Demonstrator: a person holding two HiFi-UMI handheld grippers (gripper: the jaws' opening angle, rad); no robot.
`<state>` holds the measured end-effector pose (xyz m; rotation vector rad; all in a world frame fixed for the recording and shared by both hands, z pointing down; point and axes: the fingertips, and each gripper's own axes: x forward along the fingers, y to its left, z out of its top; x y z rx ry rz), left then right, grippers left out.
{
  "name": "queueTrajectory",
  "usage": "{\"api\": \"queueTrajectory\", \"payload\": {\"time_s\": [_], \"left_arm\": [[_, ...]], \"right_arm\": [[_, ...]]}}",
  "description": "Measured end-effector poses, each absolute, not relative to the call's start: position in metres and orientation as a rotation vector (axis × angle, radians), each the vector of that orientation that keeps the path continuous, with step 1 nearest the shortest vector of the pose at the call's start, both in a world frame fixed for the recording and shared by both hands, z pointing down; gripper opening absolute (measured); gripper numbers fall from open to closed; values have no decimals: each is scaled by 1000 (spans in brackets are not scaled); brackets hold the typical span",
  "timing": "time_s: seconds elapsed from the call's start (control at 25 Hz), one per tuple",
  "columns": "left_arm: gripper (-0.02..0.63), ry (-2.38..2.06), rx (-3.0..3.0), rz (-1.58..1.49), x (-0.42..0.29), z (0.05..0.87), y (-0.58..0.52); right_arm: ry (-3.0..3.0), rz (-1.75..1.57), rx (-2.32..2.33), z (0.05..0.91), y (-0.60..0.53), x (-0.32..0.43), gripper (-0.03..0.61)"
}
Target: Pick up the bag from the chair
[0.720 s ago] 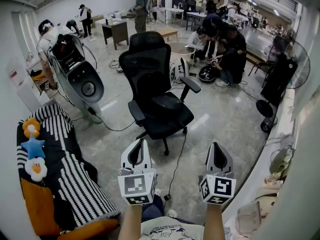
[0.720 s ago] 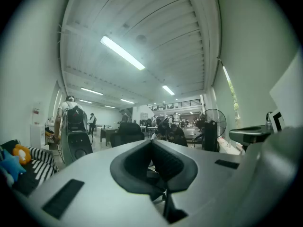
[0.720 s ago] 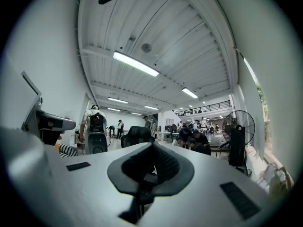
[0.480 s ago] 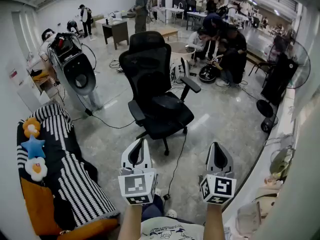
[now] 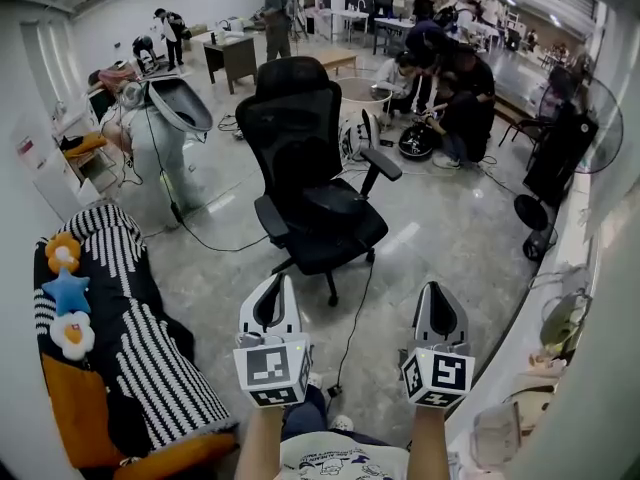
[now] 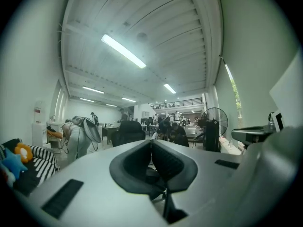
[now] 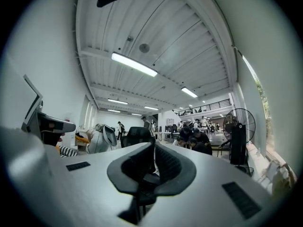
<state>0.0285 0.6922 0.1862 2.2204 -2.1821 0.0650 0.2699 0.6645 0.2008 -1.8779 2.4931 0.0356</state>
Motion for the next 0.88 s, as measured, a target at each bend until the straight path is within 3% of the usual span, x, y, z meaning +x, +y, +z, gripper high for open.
{"api": "queueTrajectory", "payload": {"time_s": [0.04,0.12,0.36,0.56,0.88], "left_arm": [[15,-2175,2222,65,30,187,691],[105,-2160,2218,62,32,188,688],[217,-2140,2219,52,36,195,666],[224,-2139,2217,73,30,203,635],[224,-2106,2246,88,17,214,531]], "right_arm": [[2505,31,-1859,202,664,269,35],[2537,18,-1828,204,663,267,114],[2577,7,-1796,211,642,263,203],[2596,-17,-1786,219,612,256,241],[2603,-23,-1806,228,515,240,252]]}}
